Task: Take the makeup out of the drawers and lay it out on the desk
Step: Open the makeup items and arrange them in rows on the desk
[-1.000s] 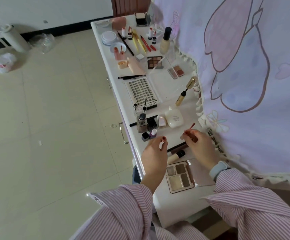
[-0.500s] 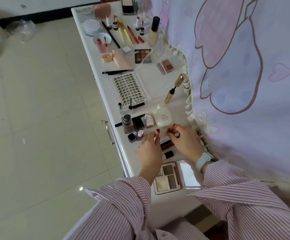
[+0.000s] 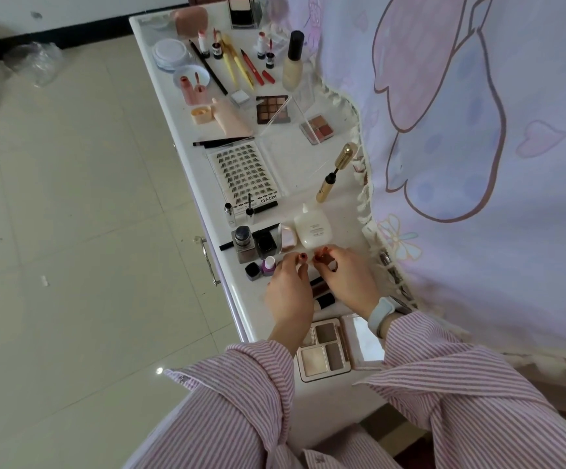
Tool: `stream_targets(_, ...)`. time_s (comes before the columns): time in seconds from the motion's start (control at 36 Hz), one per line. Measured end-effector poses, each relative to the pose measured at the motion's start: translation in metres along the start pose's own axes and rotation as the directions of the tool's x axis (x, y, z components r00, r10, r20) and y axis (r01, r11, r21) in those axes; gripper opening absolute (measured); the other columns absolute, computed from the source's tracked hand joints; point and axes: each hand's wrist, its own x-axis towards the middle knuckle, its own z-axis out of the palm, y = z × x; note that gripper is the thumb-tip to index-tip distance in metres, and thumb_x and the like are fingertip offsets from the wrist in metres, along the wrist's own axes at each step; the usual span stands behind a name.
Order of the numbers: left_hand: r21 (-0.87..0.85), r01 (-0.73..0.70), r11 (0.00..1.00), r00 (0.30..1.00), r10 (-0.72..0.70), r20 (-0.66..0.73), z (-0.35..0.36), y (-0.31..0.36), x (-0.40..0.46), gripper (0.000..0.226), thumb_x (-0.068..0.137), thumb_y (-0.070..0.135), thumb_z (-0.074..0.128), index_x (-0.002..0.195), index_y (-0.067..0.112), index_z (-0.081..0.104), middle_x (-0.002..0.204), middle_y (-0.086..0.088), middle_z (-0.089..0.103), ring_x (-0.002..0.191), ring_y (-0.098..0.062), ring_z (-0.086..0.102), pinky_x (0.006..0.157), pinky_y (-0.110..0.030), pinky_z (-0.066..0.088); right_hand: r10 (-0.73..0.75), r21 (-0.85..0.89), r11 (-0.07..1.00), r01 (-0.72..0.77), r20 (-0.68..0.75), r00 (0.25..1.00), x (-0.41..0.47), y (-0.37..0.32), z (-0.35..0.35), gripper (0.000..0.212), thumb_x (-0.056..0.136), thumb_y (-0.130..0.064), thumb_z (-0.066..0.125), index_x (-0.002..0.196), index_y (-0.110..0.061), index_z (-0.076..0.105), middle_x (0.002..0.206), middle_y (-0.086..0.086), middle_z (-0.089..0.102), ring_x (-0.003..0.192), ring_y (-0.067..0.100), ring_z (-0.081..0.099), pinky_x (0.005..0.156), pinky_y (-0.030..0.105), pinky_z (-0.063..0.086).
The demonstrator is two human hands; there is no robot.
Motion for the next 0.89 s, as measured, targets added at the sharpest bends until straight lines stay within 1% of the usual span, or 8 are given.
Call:
stream_targets(0.17,0.035,-0.013,0.999,1.0,0.013,0.012,0.0,0.001,0.001,0.024,0.096,0.023,0.048,0.117,0.016,0.058,0.11,-0.006,0.064,0.093,-0.026,0.061,0.073,-0.037,0.047,-0.008,0.007,1.0,0.008,0.007,1.0,0.002,-0.002,0.0,0.019,0.09,-0.024,0.057,0.105,-0.017,0.064,0.098,0.0,0.068,0.092,0.02,0.055,0.077,0.037,0.048)
stream_targets(0.31,0.04,-0.016,0.999,1.0,0.016,0.004,0.001,-0.001,0.002,0.02,0.095,0.019,0.049,0.111,0.013,0.058,0.107,-0.007,0.065,0.091,-0.027,0.061,0.072,-0.037,0.047,0.01,0.009,1.0,-0.01,0.017,1.0,0.001,-0.003,-0.002,0.017,0.09,-0.025,0.057,0.103,-0.016,0.064,0.095,0.001,0.067,0.093,0.02,0.053,0.075,0.033,0.045)
stream_targets(0.53,0.063,-0.034,0.997,0.999,0.034,0.014,0.002,-0.001,0.003,0.022,0.095,0.018,0.049,0.114,0.012,0.057,0.11,-0.008,0.063,0.095,-0.028,0.06,0.075,-0.039,0.049,0.024,0.008,1.0,-0.024,0.007,1.0,-0.001,-0.008,-0.006,0.018,0.09,-0.024,0.057,0.104,-0.013,0.063,0.094,0.003,0.066,0.093,0.021,0.053,0.075,0.033,0.045)
stream_targets(0.64,0.08,-0.033,0.996,0.999,0.032,0.02,0.002,-0.001,0.003,0.021,0.095,0.019,0.049,0.114,0.013,0.057,0.11,-0.007,0.063,0.094,-0.028,0.06,0.074,-0.04,0.05,0.042,0.027,0.999,-0.043,0.013,0.999,-0.001,-0.007,-0.007,0.022,0.089,-0.025,0.058,0.108,-0.016,0.062,0.095,0.001,0.067,0.093,0.019,0.056,0.078,0.035,0.048)
stream_targets(0.72,0.087,-0.037,0.996,0.999,0.035,0.024,0.003,0.0,0.004,0.021,0.094,0.019,0.049,0.114,0.014,0.057,0.111,-0.006,0.063,0.095,-0.027,0.06,0.075,-0.039,0.049,0.078,0.001,0.997,-0.078,0.043,0.996,-0.002,-0.009,-0.011,0.027,0.089,-0.023,0.057,0.116,-0.016,0.059,0.099,0.001,0.066,0.09,0.017,0.058,0.078,0.032,0.048)
stream_targets(0.78,0.094,-0.035,0.995,0.999,0.033,0.024,0.002,0.0,0.004,0.022,0.094,0.019,0.049,0.114,0.013,0.057,0.112,-0.006,0.063,0.096,-0.027,0.06,0.075,-0.039,0.049,0.105,-0.022,0.994,-0.104,0.056,0.993,-0.002,-0.009,-0.015,0.031,0.09,-0.019,0.054,0.121,-0.015,0.055,0.104,0.002,0.064,0.093,0.018,0.059,0.081,0.033,0.048)
stream_targets(0.89,0.111,-0.026,0.993,0.999,0.023,0.027,0.001,0.002,0.002,0.024,0.095,0.019,0.049,0.117,0.013,0.055,0.115,-0.007,0.061,0.099,-0.027,0.059,0.077,-0.037,0.048,0.145,-0.125,0.983,-0.137,0.058,0.988,-0.003,-0.004,-0.022,0.035,0.092,-0.016,0.051,0.126,-0.011,0.051,0.112,0.005,0.063,0.103,0.023,0.058,0.085,0.036,0.048)
